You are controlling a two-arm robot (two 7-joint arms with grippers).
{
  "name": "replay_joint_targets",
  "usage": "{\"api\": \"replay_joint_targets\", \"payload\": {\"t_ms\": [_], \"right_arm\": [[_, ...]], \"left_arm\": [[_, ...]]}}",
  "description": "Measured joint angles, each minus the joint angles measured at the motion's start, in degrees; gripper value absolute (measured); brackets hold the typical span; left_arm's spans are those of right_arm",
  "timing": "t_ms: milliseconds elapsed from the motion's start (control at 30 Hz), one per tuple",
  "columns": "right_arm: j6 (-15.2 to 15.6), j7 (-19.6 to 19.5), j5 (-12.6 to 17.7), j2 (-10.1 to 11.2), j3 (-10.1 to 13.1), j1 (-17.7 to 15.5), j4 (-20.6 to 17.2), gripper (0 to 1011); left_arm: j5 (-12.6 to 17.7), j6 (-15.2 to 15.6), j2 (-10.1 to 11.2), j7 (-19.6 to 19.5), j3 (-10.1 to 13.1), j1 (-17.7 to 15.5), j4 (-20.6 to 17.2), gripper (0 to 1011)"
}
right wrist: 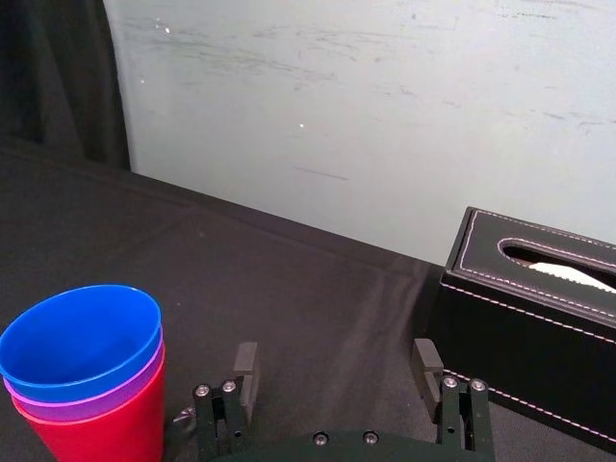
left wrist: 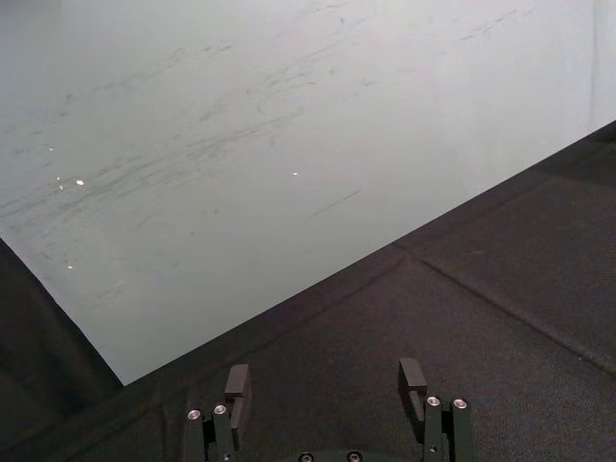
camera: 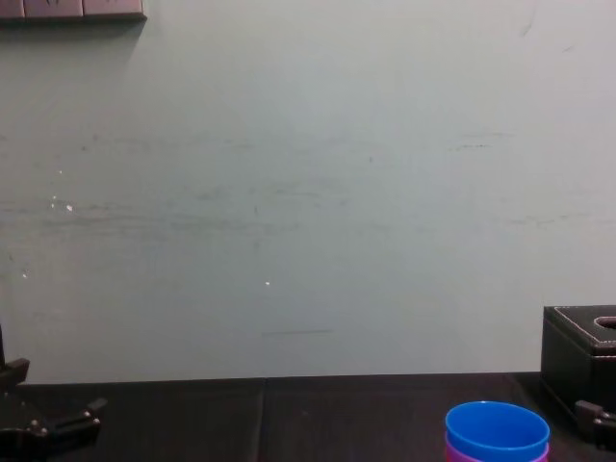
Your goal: Stack the three plastic cups sequentially using one hand.
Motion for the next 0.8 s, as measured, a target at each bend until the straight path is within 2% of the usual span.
{"api": "replay_joint_targets", "payload": {"t_ms": [800], "right_arm": [[0.0, 0.0, 0.0, 0.0, 0.0, 0.0, 0.0, 1004]], "left_arm": [[0.0, 0.0, 0.0, 0.0, 0.0, 0.0, 0.0, 1005]]}}
